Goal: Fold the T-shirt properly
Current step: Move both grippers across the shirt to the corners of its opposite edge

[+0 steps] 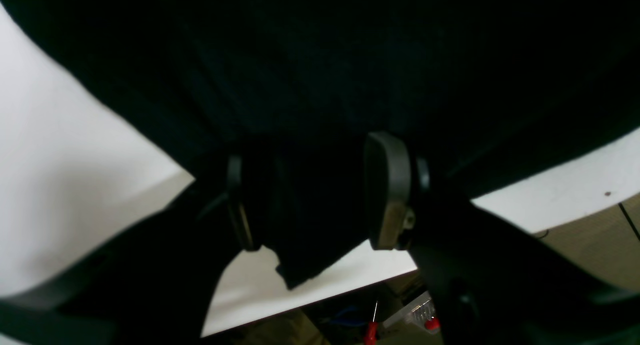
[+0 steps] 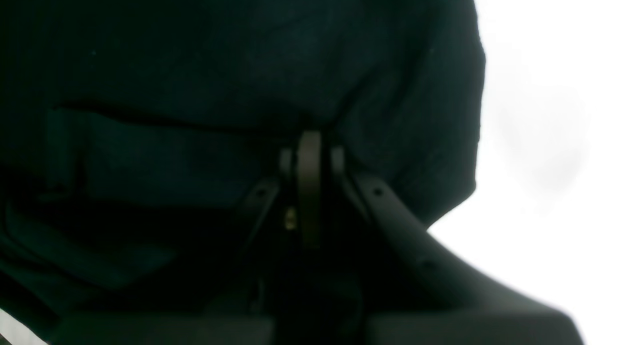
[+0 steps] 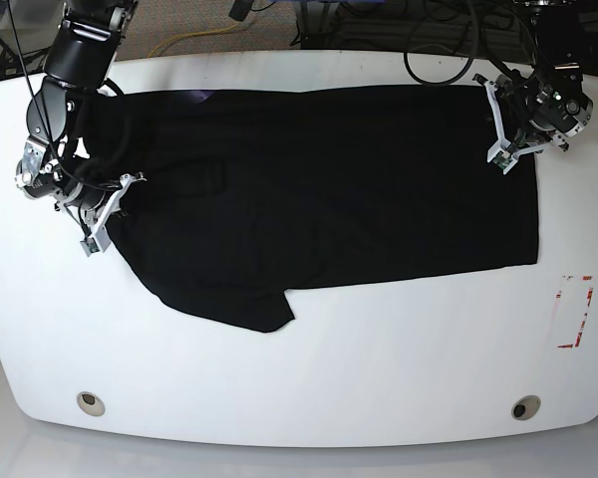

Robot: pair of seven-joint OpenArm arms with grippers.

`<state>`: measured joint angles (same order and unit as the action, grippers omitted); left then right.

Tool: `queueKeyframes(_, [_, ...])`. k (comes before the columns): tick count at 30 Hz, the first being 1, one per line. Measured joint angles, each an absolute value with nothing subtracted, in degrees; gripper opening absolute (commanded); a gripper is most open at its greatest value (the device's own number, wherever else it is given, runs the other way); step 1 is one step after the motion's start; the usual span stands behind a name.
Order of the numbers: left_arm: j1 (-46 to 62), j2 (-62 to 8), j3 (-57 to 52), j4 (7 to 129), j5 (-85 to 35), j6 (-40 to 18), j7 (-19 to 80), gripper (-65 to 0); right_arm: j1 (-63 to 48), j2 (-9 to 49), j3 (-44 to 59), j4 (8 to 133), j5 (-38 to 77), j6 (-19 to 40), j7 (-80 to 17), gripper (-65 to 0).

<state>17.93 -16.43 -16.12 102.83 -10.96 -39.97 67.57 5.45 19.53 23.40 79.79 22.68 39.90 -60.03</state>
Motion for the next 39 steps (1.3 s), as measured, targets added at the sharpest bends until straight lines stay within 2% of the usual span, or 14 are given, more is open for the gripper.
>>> queueKeyframes(9, [17.96,-17.37,-15.79,102.59,-11.42,-39.97,67.16,-36.9,6.50,19.53,23.40,85.45,22.76,39.92,-60.07,-65.0])
queueKeyframes(23, [18.06,-17.65,-15.79,102.56,-11.44,-39.97,66.92,-36.9,12.36,19.20,23.18,81.80,22.68,40.05,-60.05,-64.0])
queueKeyframes(27, [18.20,-18.39,-15.68,102.45,-11.40,-39.97,66.59,-36.9,12.62,19.20,23.22,80.03,22.68,40.01,-59.96,-46.1])
queueKeyframes(28, [18.22,-18.50,-15.68,102.45,-11.35,-39.97,66.59,-36.9,12.60,19.20,23.35,79.92,22.63,40.03,-59.90,-38.0])
queueKeyframes(29, [18.24,-18.61,-15.70,102.45,-11.31,-39.97,66.59,-36.9,12.53,19.20,23.44,79.77,22.55,40.01,-58.76,-32.7])
queueKeyframes(32, [18.22,-18.61,-15.75,102.45,-11.14,-39.97,66.76,-36.9,12.64,19.42,23.46,79.68,22.48,39.97,-55.90,-19.2])
queueKeyframes(34, [18.17,-18.59,-15.79,102.48,-11.16,-39.97,66.78,-36.9,13.06,19.68,23.33,78.83,22.39,39.97,-54.26,-16.3])
queueKeyframes(39, [17.93,-18.48,-15.94,103.20,-11.07,-39.97,67.68,-36.9,17.12,19.05,23.20,73.43,16.08,40.07,-52.21,-16.3])
